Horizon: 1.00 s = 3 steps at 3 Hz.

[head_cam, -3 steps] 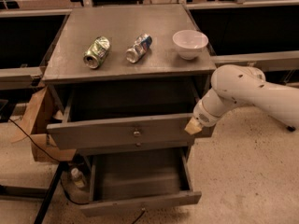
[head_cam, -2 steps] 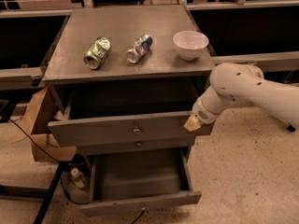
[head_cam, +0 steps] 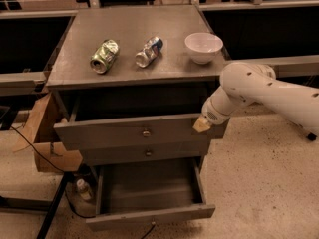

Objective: Close top drawer

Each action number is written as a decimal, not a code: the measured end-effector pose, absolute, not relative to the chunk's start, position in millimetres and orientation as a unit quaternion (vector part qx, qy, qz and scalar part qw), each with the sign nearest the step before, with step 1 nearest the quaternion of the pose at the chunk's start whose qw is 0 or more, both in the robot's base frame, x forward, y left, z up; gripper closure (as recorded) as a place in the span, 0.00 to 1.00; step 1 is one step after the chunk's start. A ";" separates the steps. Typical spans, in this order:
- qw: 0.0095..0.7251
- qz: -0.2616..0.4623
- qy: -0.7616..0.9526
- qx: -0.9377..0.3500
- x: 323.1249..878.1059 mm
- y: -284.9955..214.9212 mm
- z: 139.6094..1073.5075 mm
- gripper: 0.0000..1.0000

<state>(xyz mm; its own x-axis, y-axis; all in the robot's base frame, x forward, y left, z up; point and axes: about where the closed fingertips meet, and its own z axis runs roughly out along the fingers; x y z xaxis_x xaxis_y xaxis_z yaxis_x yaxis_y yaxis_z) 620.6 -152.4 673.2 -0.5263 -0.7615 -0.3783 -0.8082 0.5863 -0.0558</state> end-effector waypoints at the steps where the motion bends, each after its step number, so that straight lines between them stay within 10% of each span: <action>1: 0.185 0.063 0.871 -0.450 620.7 -152.4 673.2 1.00; 3: 0.235 0.057 0.850 -0.469 647.7 -142.3 683.0 1.00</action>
Offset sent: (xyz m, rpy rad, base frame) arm 0.0825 0.0278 0.0300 0.0899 -0.2604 0.0888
